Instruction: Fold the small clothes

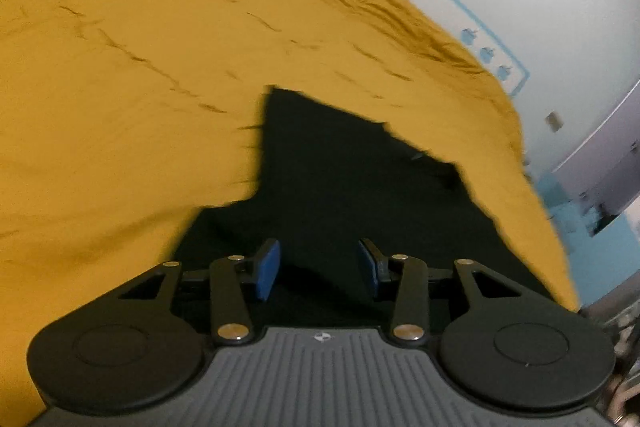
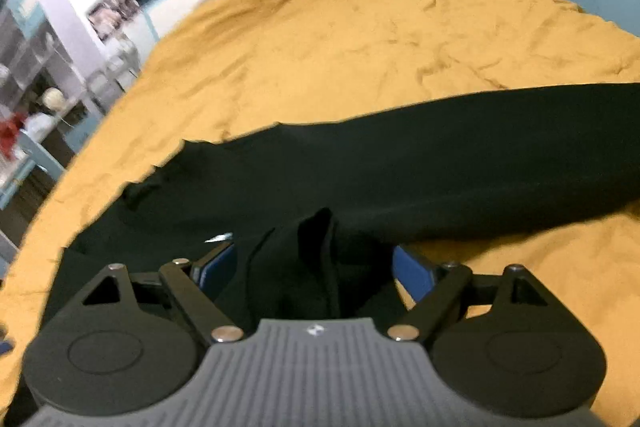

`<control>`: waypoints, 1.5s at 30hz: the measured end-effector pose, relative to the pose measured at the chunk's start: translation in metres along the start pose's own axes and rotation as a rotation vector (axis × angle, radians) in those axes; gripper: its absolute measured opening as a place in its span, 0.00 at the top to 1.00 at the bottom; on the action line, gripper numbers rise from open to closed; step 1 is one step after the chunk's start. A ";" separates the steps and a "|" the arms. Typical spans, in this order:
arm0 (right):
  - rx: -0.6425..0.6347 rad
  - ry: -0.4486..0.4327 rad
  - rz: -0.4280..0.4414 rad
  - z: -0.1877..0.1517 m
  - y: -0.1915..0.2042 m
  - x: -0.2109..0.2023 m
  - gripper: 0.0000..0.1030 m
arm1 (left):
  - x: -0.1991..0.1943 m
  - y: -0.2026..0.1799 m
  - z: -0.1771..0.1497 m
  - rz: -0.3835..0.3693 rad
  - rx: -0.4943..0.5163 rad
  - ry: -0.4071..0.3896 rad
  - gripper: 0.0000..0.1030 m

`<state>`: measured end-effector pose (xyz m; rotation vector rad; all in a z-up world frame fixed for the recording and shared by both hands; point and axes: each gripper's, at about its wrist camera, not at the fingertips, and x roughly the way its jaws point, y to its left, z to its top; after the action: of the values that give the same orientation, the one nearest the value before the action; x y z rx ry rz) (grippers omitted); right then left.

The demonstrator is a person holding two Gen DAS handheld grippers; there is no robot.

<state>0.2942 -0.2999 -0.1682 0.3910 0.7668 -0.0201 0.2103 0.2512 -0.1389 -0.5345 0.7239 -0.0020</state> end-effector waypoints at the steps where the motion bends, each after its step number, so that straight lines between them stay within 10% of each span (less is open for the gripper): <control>1: -0.007 0.007 -0.009 0.002 0.002 0.006 0.22 | -0.001 0.001 -0.001 0.041 0.059 -0.013 0.54; 12: -0.051 0.023 -0.038 -0.002 0.015 0.012 0.22 | 0.040 -0.037 -0.024 0.124 0.861 0.001 0.54; 18: -0.086 -0.003 -0.069 -0.002 0.022 0.009 0.22 | 0.082 -0.039 -0.038 0.192 1.052 0.060 0.49; 28: -0.017 0.040 -0.046 0.005 0.012 0.029 0.33 | 0.097 -0.052 -0.050 0.238 1.107 0.031 0.52; 31: -0.050 0.057 -0.051 0.004 0.017 0.039 0.33 | 0.093 -0.054 -0.055 0.220 1.122 0.037 0.74; 35: -0.056 0.118 -0.072 0.003 0.022 0.049 0.74 | 0.090 -0.051 -0.046 0.216 1.003 0.033 0.85; 45: -0.236 -0.029 -0.205 0.014 0.075 0.008 1.00 | 0.051 -0.038 -0.027 0.180 0.703 -0.079 0.88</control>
<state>0.3213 -0.2339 -0.1387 0.0863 0.7682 -0.1264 0.2387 0.1963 -0.1697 0.2016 0.6414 -0.0656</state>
